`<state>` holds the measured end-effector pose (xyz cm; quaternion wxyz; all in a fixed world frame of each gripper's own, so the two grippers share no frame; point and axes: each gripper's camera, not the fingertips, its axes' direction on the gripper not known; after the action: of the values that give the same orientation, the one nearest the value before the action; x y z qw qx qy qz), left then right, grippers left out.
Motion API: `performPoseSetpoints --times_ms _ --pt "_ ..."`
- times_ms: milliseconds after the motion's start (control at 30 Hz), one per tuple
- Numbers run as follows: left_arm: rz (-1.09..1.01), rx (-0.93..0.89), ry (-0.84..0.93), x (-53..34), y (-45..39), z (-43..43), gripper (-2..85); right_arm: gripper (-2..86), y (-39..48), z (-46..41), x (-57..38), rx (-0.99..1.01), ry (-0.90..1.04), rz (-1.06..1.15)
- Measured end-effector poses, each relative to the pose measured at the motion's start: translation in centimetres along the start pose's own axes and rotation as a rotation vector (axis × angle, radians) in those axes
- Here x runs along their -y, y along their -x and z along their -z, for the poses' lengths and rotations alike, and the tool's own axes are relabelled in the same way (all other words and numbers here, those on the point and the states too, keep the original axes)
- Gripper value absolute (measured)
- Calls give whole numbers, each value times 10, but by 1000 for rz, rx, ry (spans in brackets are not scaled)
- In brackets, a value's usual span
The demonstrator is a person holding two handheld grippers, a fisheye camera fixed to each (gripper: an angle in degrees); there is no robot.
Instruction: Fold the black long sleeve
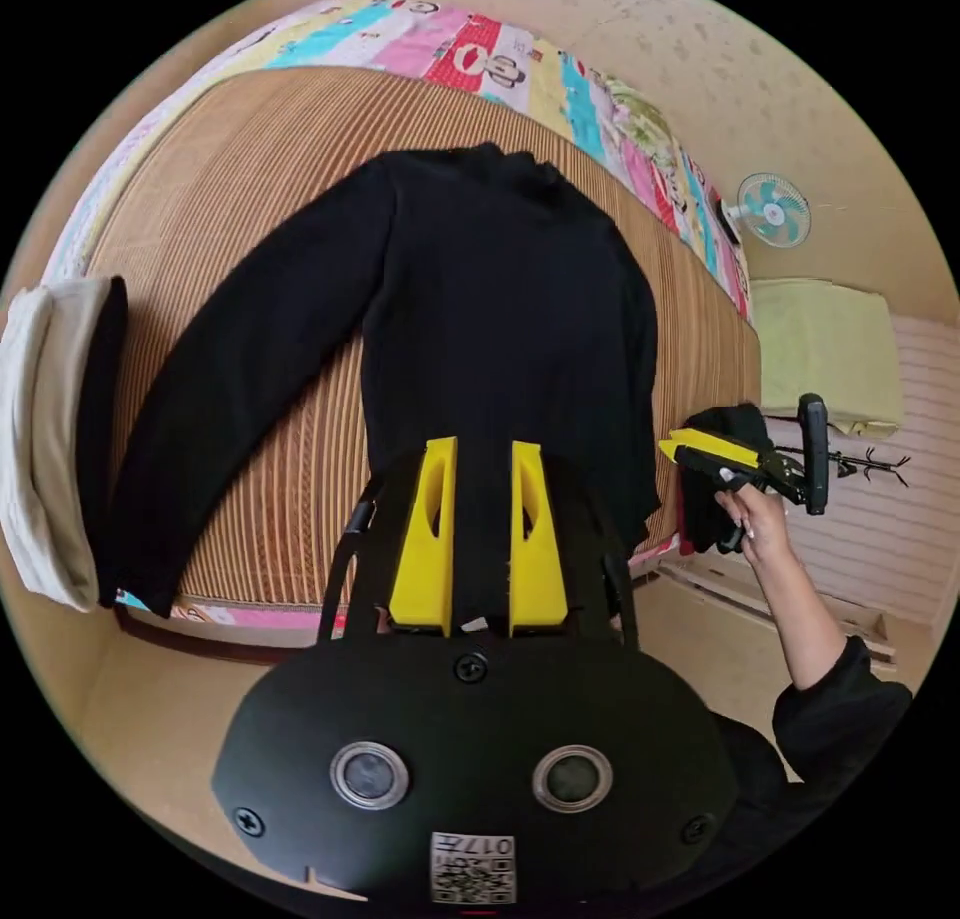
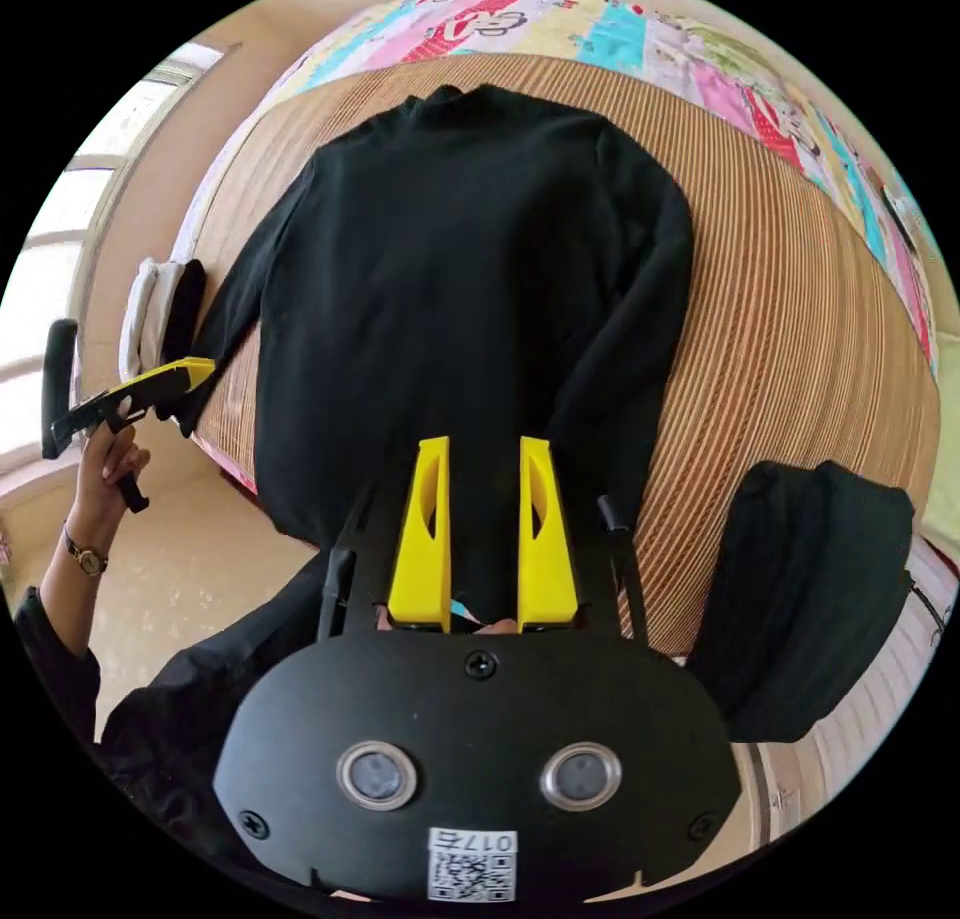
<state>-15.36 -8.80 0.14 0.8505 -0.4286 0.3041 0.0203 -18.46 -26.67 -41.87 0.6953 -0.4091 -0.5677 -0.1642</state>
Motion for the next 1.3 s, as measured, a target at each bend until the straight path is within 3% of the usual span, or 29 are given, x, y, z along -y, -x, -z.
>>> performPoseSetpoints --times_ms 100,267,333,433,533,633,733,867,1067,1233,1300 --pt "106 -22 229 -29 38 -49 68 93 -24 -58 -57 18 141 -86" --pt "411 -321 -12 -69 136 41 89 96 -86 -9 -128 310 67 -364" --pt "632 -524 -266 -83 205 96 105 97 -107 14 -146 353 28 -423" --pt "901 -621 -535 -88 277 142 115 100 -137 40 -164 393 46 -505" --pt "1179 -612 -648 -86 326 160 130 102 -160 60 -176 550 9 -588" --pt "1328 -718 -739 -79 361 155 131 103 -176 80 -187 715 -70 -657" --pt "1389 -743 -700 -71 374 152 92 103 -184 98 -193 778 -95 -668" --pt "1368 -672 -755 -86 356 175 45 100 -199 119 -204 742 -66 -648" --pt "1056 -509 -1045 -113 266 284 24 98 -248 133 -233 764 -53 -708" --pt "447 -154 -1242 -48 95 413 29 101 -291 145 -249 690 -59 -702" --pt "246 -155 -1252 -12 24 420 32 105 -301 150 -251 627 -49 -666"
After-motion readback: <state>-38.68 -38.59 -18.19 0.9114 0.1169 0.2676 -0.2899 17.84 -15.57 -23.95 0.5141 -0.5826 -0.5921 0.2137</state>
